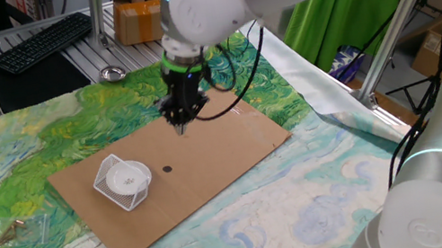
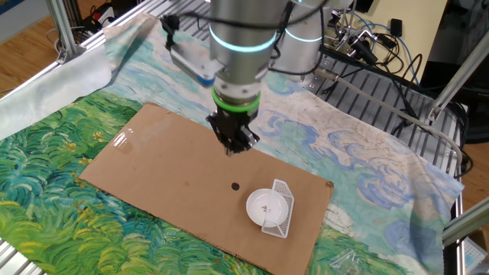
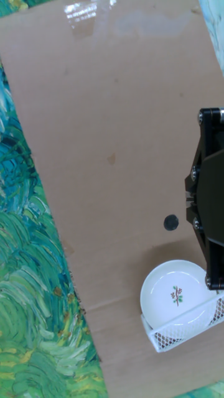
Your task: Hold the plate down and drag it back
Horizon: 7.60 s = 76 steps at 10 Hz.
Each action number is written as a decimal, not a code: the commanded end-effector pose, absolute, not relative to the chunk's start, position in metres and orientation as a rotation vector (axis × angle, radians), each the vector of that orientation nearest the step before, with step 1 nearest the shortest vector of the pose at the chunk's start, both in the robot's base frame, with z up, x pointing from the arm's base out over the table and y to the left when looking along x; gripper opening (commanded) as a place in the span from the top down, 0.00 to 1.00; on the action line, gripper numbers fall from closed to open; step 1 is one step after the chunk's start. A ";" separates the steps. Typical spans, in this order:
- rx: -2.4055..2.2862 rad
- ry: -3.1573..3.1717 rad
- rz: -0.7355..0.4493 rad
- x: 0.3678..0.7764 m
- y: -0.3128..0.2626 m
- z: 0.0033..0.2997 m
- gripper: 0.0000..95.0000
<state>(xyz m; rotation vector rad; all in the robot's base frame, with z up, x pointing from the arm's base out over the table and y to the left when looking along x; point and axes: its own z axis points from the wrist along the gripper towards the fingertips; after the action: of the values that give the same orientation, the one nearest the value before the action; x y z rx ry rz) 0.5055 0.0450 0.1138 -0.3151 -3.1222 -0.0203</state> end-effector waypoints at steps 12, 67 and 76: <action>-0.471 -3.095 -0.030 0.502 0.071 0.099 1.00; -0.499 -3.012 -0.412 0.529 0.140 0.020 1.00; -0.516 -3.002 -0.448 0.528 0.144 0.016 1.00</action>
<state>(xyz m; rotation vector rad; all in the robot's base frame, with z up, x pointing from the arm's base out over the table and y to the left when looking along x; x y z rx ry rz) 0.5275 0.1441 0.0146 -0.5160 -3.0021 -0.4474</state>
